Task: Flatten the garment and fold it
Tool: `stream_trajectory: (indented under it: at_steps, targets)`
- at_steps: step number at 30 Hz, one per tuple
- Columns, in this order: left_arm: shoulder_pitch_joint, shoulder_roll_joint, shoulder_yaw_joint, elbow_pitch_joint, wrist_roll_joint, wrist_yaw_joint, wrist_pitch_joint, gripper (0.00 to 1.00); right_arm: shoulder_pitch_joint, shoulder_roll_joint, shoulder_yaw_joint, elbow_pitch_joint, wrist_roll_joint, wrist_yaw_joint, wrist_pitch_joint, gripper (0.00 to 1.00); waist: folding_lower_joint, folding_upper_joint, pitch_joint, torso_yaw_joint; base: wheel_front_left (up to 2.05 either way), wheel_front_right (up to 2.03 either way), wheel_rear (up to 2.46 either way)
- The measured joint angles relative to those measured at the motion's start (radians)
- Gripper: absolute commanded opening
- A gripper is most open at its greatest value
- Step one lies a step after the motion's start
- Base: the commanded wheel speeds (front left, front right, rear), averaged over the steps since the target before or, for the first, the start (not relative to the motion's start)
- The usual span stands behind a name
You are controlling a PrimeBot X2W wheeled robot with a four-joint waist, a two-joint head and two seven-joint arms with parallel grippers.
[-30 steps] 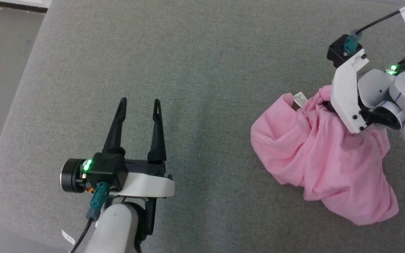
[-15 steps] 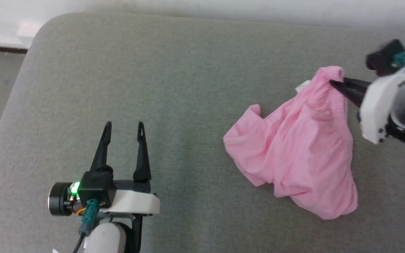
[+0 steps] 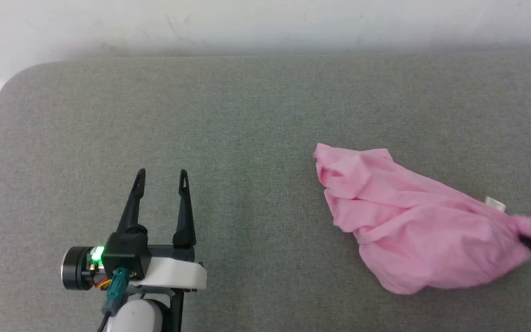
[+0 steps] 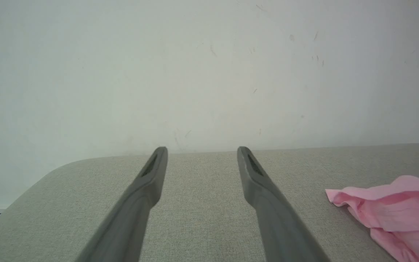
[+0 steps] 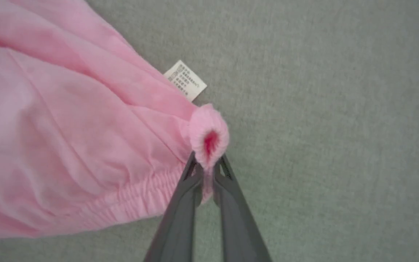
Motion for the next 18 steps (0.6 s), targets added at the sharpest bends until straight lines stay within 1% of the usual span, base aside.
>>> stream_trajectory:
  at_steps: [3,5,7,8,9,13,16,18]
  targets:
    - [0.0,0.0,0.001,0.006,0.003,-0.004,0.0,1.0,0.068,0.012,0.0,0.047,0.002,0.0,0.009,0.0,0.0,0.0,-0.003,0.0,0.0,0.0,0.0]
    - [0.0,0.0,0.005,0.013,0.003,-0.005,0.0,1.0,0.083,0.03,-0.011,0.068,0.004,0.0,-0.006,0.0,0.0,0.0,-0.008,0.0,0.0,0.0,0.0]
    - [0.0,0.003,0.011,0.02,0.004,-0.006,0.0,1.0,0.091,0.052,-0.031,0.092,-0.001,-0.001,-0.047,0.0,0.0,0.0,-0.014,-0.002,0.0,0.0,0.0]
    - [0.0,0.005,0.014,0.021,0.005,-0.011,0.0,1.0,0.094,0.064,-0.043,0.104,-0.008,-0.001,-0.071,0.39,0.0001,0.0,-0.017,-0.003,0.0,0.0,0.0]
    - [0.0,0.007,0.015,0.022,0.005,-0.013,0.0,1.0,0.095,0.075,-0.054,0.114,-0.026,-0.001,-0.103,1.0,0.0001,0.0,-0.022,-0.005,0.0,0.0,0.0]
    - [-0.02,0.027,0.032,0.027,0.005,-0.039,0.0,1.0,0.076,0.097,-0.139,0.141,-0.121,-0.001,-0.254,1.0,0.0001,0.0,-0.041,-0.015,0.0,0.0,0.0]
    - [-0.071,0.061,0.038,0.04,0.003,-0.077,0.0,1.0,0.048,0.113,-0.248,0.139,-0.2,-0.001,-0.296,1.0,0.0001,0.0,-0.053,-0.026,0.0,0.0,0.0]
    - [-0.113,0.089,0.038,0.064,0.003,-0.11,0.0,1.0,0.039,0.133,-0.361,0.104,-0.28,-0.001,-0.301,1.0,0.0001,0.0,-0.058,-0.036,0.0,0.0,0.0]
